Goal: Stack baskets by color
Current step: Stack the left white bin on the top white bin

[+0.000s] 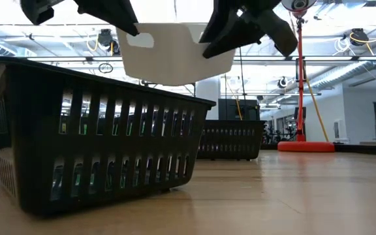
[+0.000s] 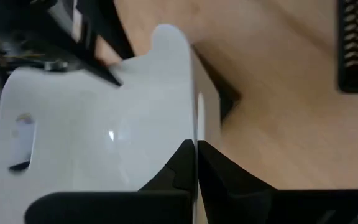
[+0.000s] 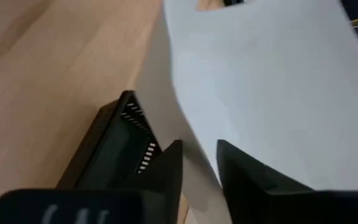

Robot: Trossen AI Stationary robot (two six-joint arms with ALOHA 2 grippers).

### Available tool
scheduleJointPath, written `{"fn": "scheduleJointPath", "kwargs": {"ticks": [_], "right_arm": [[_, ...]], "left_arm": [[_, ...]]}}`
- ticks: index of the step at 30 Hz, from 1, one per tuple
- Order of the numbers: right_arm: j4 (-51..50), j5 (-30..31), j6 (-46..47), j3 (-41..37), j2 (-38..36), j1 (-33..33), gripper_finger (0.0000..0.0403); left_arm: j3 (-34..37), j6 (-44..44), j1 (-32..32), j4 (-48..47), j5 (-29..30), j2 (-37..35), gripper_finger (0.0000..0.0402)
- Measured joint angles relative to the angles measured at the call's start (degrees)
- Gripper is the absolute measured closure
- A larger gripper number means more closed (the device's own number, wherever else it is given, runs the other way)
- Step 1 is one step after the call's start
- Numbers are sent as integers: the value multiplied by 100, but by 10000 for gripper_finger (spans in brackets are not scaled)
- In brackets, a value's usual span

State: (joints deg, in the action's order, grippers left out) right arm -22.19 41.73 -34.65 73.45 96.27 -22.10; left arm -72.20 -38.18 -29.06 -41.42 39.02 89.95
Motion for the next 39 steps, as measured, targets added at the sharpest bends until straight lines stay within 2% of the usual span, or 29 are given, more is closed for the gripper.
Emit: {"fn": "scheduleJointPath", "kwargs": {"ticks": [6, 12, 15, 18, 23, 27, 30, 33, 35, 39], "right_arm": [[-106, -45, -106, -2, 5, -3, 390], [-115, -33, -75, -4, 9, -1, 394], [-118, 7, -48, -4, 5, -3, 399], [-85, 24, 77, -4, -7, 3, 400], [76, 16, 274, -4, -26, 1, 402], [94, 10, 530, -4, -167, 18, 402], [91, 2, 765, -4, -309, 72, 402], [100, -3, 1045, -4, -422, 238, 402], [78, -130, 1266, 16, -476, 452, 402], [43, -767, 1541, 143, -491, 1040, 402]], "left_arm": [[0, -283, -4, 177, 418, 0, 388], [0, -377, -1, 399, 707, 0, 362], [0, -314, -7, 792, 1104, 0, 343], [0, -279, -47, 1103, 1489, 0, 304], [0, 58, -175, 1288, 2213, 0, 203], [0, 464, -375, 1319, 3047, 4, 134], [0, 671, -572, 1306, 3697, 7, 99], [0, 796, -715, 1283, 4127, -35, 85], [0, 1055, -785, 1267, 4205, -171, 86], [0, 2236, -809, 878, 4202, -638, 109]]}}
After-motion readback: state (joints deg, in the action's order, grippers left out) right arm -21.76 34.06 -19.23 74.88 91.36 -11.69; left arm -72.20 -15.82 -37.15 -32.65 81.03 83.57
